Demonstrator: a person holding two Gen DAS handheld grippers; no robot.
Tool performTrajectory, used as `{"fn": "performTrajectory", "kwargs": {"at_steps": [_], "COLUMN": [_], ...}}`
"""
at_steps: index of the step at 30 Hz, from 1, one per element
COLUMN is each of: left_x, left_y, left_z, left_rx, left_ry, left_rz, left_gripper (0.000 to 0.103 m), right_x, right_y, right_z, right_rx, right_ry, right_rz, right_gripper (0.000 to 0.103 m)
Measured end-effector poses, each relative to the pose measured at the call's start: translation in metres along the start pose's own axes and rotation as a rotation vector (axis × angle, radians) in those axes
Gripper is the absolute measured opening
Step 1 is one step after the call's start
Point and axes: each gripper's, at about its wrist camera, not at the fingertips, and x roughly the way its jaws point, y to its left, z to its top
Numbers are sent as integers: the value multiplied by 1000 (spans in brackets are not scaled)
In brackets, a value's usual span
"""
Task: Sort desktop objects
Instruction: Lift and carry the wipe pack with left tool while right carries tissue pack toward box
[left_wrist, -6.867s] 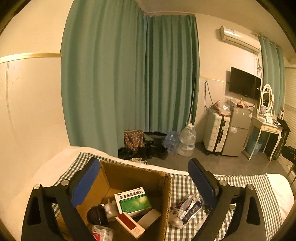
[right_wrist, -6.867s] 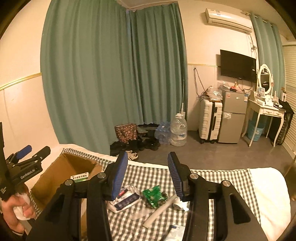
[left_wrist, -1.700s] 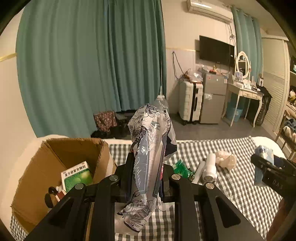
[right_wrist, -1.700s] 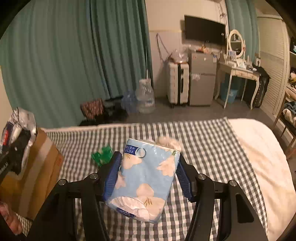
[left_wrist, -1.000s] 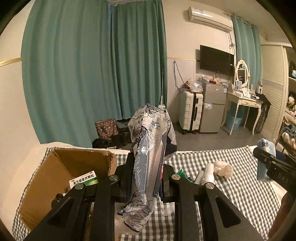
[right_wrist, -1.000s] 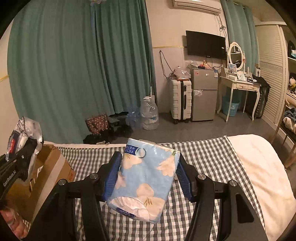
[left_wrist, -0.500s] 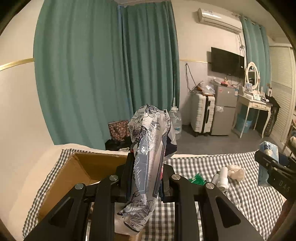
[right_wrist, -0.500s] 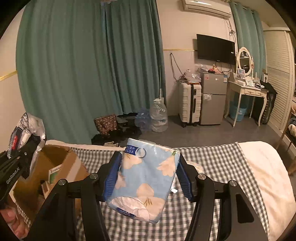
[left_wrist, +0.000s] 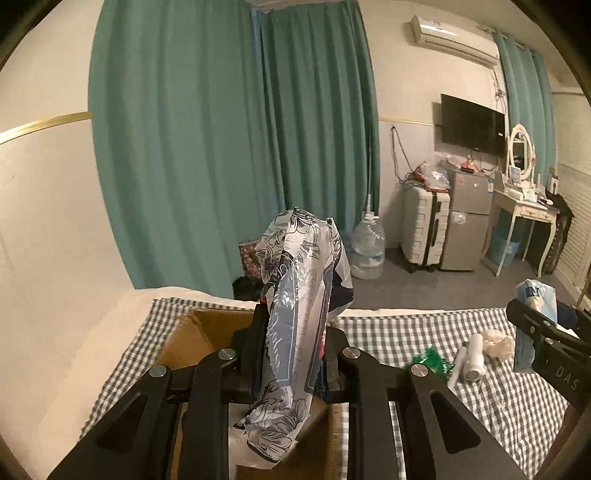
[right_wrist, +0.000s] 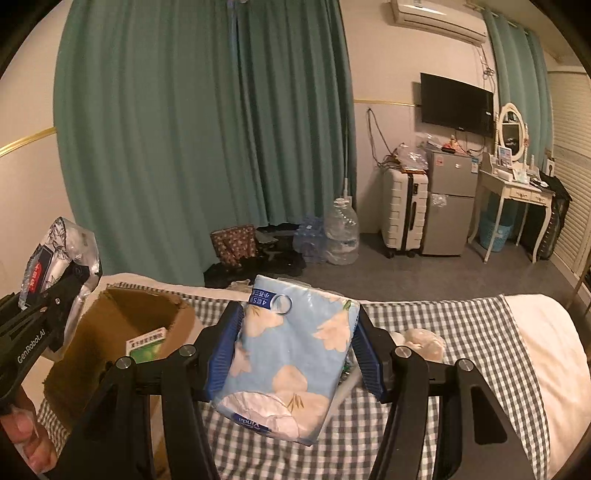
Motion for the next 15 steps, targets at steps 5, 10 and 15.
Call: {"fn": "performTrajectory", "kwargs": {"at_steps": [5, 10, 15], "left_x": [2, 9, 14], "left_y": [20, 47, 74], "left_z": [2, 1, -1], "left_rx": [8, -30, -63], "left_ry": [9, 32, 48], "left_rz": [5, 28, 31], "left_gripper": [22, 22, 22], "right_x": [-2, -1, 1], "right_y": [23, 51, 80], "right_z": [4, 8, 7], "right_rx": [-23, -67, -97], "right_ry": [-10, -16, -17], "right_rz": [27, 58, 95], "right_gripper": [58, 58, 58]}}
